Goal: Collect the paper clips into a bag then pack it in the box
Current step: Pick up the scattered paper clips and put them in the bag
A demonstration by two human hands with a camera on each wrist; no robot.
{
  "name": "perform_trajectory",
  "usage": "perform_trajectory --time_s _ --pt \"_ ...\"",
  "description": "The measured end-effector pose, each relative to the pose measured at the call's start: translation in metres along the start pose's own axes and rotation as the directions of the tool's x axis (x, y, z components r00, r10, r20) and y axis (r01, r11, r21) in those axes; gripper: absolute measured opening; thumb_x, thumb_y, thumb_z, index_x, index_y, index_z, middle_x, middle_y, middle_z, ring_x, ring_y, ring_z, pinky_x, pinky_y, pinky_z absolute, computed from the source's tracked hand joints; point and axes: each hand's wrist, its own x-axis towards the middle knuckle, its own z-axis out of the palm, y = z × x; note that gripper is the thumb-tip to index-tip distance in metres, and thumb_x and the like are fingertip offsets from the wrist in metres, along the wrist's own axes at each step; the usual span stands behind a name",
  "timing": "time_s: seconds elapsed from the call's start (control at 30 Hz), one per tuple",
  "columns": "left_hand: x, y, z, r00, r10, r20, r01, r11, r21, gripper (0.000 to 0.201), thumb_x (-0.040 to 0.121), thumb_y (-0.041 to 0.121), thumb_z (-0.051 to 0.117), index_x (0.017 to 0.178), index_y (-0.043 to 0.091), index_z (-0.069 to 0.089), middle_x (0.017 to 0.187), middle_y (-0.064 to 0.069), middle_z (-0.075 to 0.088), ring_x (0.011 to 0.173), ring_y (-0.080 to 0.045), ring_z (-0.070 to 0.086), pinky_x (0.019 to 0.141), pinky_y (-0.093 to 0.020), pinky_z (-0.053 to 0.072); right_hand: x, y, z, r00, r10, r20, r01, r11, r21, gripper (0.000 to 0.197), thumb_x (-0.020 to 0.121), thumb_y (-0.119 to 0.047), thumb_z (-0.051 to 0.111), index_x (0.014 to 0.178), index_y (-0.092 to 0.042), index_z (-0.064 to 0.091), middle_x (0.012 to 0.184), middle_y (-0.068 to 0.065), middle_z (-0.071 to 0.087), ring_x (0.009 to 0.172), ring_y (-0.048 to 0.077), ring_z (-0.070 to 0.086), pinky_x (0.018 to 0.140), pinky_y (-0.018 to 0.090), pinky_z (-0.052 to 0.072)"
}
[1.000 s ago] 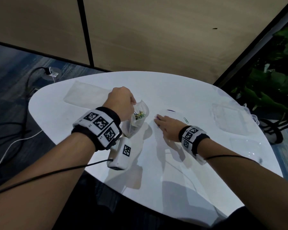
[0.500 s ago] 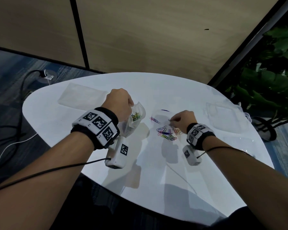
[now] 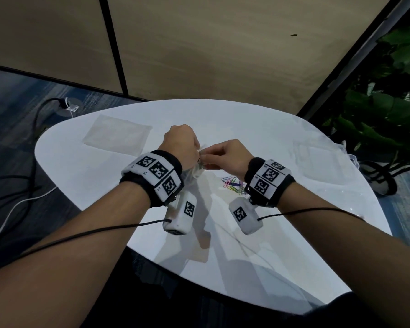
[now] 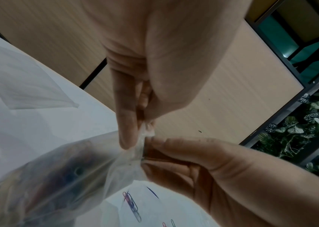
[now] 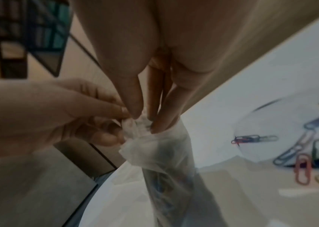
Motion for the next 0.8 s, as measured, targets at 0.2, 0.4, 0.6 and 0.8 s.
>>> perform_trajectory --time_s 0.2,0.4,0.6,0.8 --pt "0.004 -0.009 -0.005 1.0 -0.019 -0.011 0.018 0.999 -0.041 0.028 0.088 0.002 0.054 0.098 0.013 0.077 0.11 -0.007 0.073 0.101 -0.027 0.068 0.088 -0.03 0.056 0.021 0.004 -0.044 0.964 -0.062 -0.257 0.034 0.993 -0.111 0.015 0.091 -0.003 0.062 0.097 -0.007 0.074 0.098 0.012 0.073 0.096 0.028 0.071 0.082 0.038 0.06" --pt "0.005 -0.016 -0.013 1.0 -0.02 -0.015 0.02 0.999 -0.044 0.026 0.088 0.003 0.055 0.097 0.013 0.077 0.11 -0.007 0.073 0.101 -0.026 0.069 0.088 -0.032 0.057 0.03 0.089 -0.086 0.93 0.226 -0.29 -0.357 0.362 -0.861 0.048 0.099 -0.025 0.047 0.142 -0.006 0.038 0.152 0.018 0.03 0.138 0.036 0.031 0.114 0.043 0.032" --pt "0.005 -0.017 -0.019 1.0 -0.025 0.01 0.025 0.998 -0.053 0.026 0.088 0.0 0.055 0.098 0.01 0.077 0.104 -0.01 0.074 0.094 -0.03 0.072 0.086 -0.037 0.06 0.038 0.107 -0.043 0.961 0.049 -0.273 -0.256 0.536 -0.804 0.056 0.103 -0.032 0.03 0.152 -0.007 0.018 0.159 0.017 0.017 0.145 0.035 0.022 0.117 0.045 0.025" --pt "0.006 -0.017 -0.016 0.999 -0.036 0.022 0.038 0.997 -0.062 0.026 0.088 0.0 0.055 0.098 0.011 0.077 0.105 -0.009 0.074 0.094 -0.03 0.072 0.085 -0.036 0.06 0.036 0.095 -0.016 0.972 -0.025 0.232 0.227 0.325 -0.918 0.052 0.102 -0.021 0.033 0.153 -0.012 0.023 0.162 0.013 0.011 0.148 0.03 0.015 0.12 0.044 0.02"
